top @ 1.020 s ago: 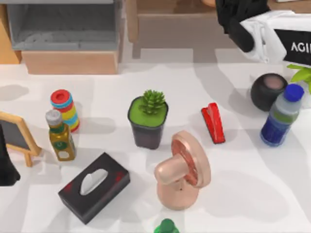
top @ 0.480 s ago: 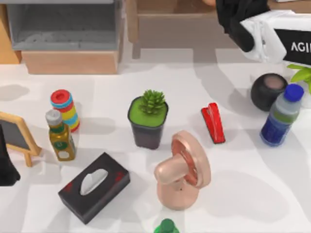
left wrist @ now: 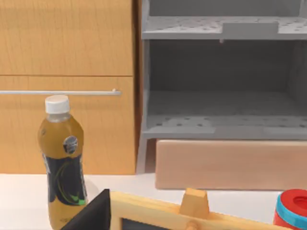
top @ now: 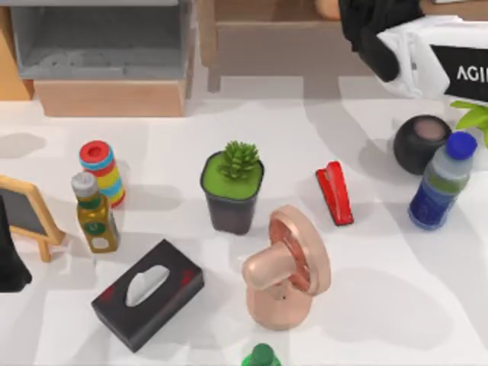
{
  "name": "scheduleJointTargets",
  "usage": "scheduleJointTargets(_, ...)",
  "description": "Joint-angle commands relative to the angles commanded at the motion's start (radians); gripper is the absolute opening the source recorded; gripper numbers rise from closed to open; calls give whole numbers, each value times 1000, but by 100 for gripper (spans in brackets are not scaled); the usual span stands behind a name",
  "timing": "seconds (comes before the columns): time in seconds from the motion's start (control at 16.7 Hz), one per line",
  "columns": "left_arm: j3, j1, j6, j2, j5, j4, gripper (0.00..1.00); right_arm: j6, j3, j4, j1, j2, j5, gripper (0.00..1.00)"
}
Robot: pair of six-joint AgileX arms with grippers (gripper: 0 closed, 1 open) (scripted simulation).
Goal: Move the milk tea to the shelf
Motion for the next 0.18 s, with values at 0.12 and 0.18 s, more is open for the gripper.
scheduleJointTargets(0.12, 0, 0, 0, 0, 0, 0, 100, 0, 0, 0, 0, 0, 0, 100)
scheduleJointTargets(0.18, 0, 0, 0, 0, 0, 0, 100, 0, 0, 0, 0, 0, 0, 100)
